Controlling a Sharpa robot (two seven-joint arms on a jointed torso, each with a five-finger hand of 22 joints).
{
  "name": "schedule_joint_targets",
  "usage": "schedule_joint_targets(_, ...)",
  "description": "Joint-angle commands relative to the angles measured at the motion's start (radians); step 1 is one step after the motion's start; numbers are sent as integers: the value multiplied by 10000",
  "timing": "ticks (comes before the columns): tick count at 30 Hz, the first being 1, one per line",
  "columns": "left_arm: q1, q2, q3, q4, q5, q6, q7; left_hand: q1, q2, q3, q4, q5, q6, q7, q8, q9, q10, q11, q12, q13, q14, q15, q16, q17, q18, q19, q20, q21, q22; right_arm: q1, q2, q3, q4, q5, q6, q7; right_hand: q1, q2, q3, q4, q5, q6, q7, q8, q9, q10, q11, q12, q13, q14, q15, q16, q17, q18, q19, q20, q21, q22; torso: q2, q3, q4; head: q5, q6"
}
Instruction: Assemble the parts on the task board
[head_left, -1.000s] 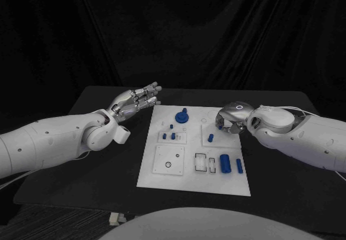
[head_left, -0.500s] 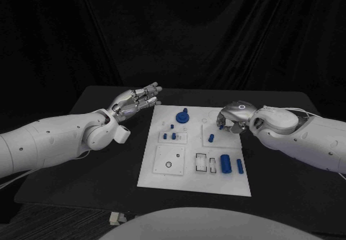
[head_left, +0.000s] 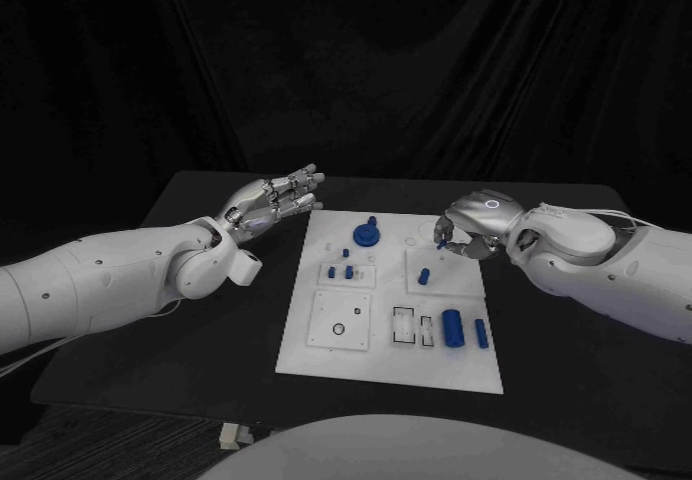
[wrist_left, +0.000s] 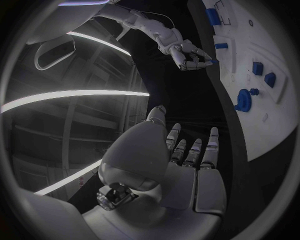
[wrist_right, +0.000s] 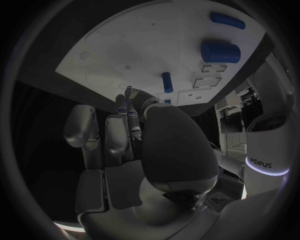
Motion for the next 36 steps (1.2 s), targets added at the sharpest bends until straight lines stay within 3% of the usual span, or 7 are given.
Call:
schedule_joint_targets(1, -13, 21, 10, -9, 74, 130, 1261, 94, -12, -22, -61, 61, -21, 20, 37, -7, -42, 50, 14, 8, 61, -29, 49, 10, -82, 65, -17, 50, -13, 170, -185, 10, 474, -85, -326, -329, -91, 4, 4, -26, -58, 38, 24, -24, 338, 65, -2, -75, -19, -7, 93, -8, 16, 134, 49, 28, 24, 1407, 11, 6, 3, 15, -2)
schedule_joint_targets(8, -30, 84, 9, -54, 74, 221, 1191, 93, -12, -22, -63, 57, -45, 16, 30, -11, -48, 50, 13, 7, 60, -25, 49, 9, -88, 65, -17, 49, -26, 331, -481, 10, 1632, -85, -59, -472, -81, -26, 27, -49, -147, 19, 49, -74, 350, 101, 23, -166, -51, 1, 122, -31, -24, 137, 51, 52, -2, 1399, 7, 0, 2, 65, -2)
schedule_joint_targets(15, -66, 80, 8, -68, 74, 264, 1173, 87, 1, -16, -63, 37, -108, 7, 12, -21, -53, 57, 12, 6, 55, -10, 47, 7, -107, 71, -18, 48, -41, 352, -232, 10, 2262, -86, 478, -471, -74, -18, 43, -55, -198, 31, 53, -89, 359, 146, 24, -193, -60, -1, 128, -52, -55, 146, 40, 60, -49, 1387, 22, 8, 18, 186, -2)
schedule_joint_targets(24, -77, -13, 7, -35, 74, 217, 1225, 79, 1, -19, -60, 28, -56, 4, 17, -15, -25, 58, 18, 12, 68, -4, 52, 10, -114, 71, -18, 47, -53, 246, 394, 9, 2365, -86, 863, -412, -57, -12, 57, -68, -204, 25, 54, -103, 360, 158, 25, -211, -66, -6, 130, -63, -69, 156, 24, 62, -99, 1375, 18, 8, 27, 290, -2)
schedule_joint_targets(29, -80, -50, 7, 21, 74, 248, 1362, 24, 1, -50, -15, 5, 114, -2, 55, 6, 42, 42, 35, 25, 94, -41, 63, 14, -144, 69, -31, 38, -100, 84, 831, 9, 2141, -86, 973, -389, -31, -12, 81, -91, -174, 5, 66, -134, 359, 161, 33, -252, -80, -7, 135, -62, -64, 166, 10, 66, -145, 1364, 16, 4, 29, 309, -2)
schedule_joint_targets(36, -81, -141, 6, 144, 74, 257, 1518, -67, -11, -140, 123, -117, 207, -19, 69, 6, 78, 19, 35, 27, -41, -219, 4, -15, -157, -258, -86, -137, -532, -199, 1354, 9, 1704, -337, 1053, -366, -27, -16, 109, -113, -62, -24, 93, -194, 361, 161, 60, -339, -106, -7, 153, -52, -49, 174, -9, 78, -194, 1353, 16, 6, 14, 445, -2)
